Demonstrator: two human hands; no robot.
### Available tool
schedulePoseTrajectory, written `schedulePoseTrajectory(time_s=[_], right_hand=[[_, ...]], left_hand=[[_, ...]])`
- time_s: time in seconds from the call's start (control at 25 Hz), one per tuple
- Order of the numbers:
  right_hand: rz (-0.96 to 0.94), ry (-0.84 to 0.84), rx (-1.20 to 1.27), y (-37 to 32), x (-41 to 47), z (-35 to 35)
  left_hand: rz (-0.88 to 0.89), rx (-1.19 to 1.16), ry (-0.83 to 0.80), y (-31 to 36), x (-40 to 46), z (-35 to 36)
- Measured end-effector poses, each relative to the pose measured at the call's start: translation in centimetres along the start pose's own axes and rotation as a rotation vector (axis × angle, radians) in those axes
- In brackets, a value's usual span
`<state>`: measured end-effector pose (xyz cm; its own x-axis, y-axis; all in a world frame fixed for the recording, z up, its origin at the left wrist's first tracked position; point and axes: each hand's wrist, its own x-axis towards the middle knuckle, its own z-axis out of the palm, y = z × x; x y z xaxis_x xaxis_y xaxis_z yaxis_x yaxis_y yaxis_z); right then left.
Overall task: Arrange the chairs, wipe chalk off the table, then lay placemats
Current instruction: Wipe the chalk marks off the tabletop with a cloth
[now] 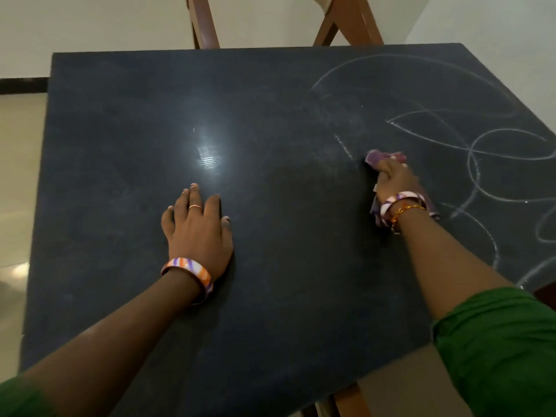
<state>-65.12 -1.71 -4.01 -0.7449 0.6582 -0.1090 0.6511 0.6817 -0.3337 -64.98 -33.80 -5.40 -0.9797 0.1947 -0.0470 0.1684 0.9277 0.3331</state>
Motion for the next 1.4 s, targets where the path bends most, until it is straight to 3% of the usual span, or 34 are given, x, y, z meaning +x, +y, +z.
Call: schedulePoseTrajectory(time_s=[0.08, 0.28, 0.36, 0.48, 0.56, 0.68, 0.76, 0.84, 1.04, 1.24, 1.4], right_hand=[[-0.056, 0.029, -0.025, -3.3, -1.8, 2.1], [-0.523, -0.159, 0.070, -10.1, -4.4, 6.0], [-0.471, -0.083, 0.068, -8.7, 0.1, 4.7], [-0.169, 0.030, 0.053, -5.8, 7.0, 2.9], [-0.068, 0.032, 0.079, -5.8, 8.0, 2.6], [-0.302, -0.022, 0.171, -7.1, 2.2, 3.9], [-0.508, -0.147, 0.183, -7.7, -3.9, 5.2], [-0.590, -0.242, 0.158, -7.6, -6.5, 5.4], [-0.584, -0.168, 0.160, -9.8, 3.7, 4.8], [-0.547, -0.119, 0.109, -17.2, 15.3, 5.9], [-0.615, -0.085, 0.050, -19.4, 21.2, 6.5]], left_hand=[[0.102, 0.011, 0.022, 0.4, 2.1, -0.1], [0.177, -0.008, 0.025, 3.1, 11.5, 0.6], [0.175, -0.041, 0.023, 3.4, 14.5, 0.8], [0.183, -0.058, 0.077, 2.9, 16.0, 1.3], [0.192, -0.023, 0.107, 3.0, 15.9, 1.7], [0.204, -0.033, 0.122, 3.3, 16.0, 2.1], [0.209, -0.044, 0.122, 3.1, 16.1, 2.1], [0.219, -0.047, 0.124, 3.0, 15.8, 2.2], [0.223, 0.025, 0.118, 3.3, 17.4, 1.6], [0.249, 0.079, 0.091, 5.5, 28.5, 0.7], [0.181, -0.033, 0.050, 8.2, 35.4, 1.7]])
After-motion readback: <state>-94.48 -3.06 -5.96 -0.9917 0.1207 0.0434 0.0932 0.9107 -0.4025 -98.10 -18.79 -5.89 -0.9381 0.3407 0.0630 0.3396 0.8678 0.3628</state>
